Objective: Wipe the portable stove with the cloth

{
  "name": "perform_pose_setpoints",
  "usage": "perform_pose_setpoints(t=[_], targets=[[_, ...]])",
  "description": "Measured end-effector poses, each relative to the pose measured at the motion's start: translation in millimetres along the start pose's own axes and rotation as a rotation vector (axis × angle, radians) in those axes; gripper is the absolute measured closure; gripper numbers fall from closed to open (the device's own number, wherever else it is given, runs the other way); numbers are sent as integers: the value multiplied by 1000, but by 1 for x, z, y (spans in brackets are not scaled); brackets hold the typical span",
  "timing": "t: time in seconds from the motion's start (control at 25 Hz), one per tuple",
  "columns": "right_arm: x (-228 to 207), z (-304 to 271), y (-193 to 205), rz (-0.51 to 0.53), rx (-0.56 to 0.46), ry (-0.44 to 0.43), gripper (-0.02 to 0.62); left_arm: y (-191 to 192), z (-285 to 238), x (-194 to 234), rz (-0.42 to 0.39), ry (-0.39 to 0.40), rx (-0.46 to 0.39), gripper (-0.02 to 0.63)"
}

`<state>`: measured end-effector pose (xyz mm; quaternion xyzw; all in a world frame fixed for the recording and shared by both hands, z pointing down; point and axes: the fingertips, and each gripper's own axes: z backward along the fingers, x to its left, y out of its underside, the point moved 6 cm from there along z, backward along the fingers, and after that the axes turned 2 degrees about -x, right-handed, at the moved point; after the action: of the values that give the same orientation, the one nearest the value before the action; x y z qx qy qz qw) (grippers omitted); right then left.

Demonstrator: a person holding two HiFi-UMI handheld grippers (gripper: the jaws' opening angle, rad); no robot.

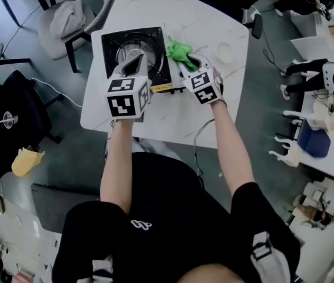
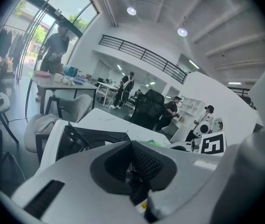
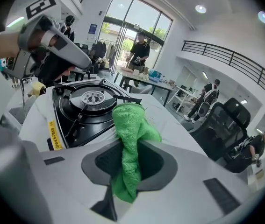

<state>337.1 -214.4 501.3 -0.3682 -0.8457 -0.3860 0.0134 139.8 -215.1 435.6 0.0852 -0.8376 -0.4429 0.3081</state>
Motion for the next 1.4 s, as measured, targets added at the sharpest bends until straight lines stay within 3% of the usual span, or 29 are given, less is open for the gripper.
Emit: perform_pose_setpoints(t=[0.28,0.52,0.8,1.04,1.24,1.4], targets=[[15,15,13,-17,-3,-2,529,7,18,-6,-7,-31,-37,611],[29,31,26,3,-5,-39,529,12,58,25,48,-187,-98,611],[46,53,37,-127,18,-73,528,30,97,17,56,-273,-133,611],[66,66,40,-277,-72,-42,526,49,131,9,1,-306,-129,611],[87,79,22,-320,-159,-4,525,61,160,39,56,-399,-117,611],[101,75,-1,-293,-181,16,525,61,151,38,33,-352,-95,611]])
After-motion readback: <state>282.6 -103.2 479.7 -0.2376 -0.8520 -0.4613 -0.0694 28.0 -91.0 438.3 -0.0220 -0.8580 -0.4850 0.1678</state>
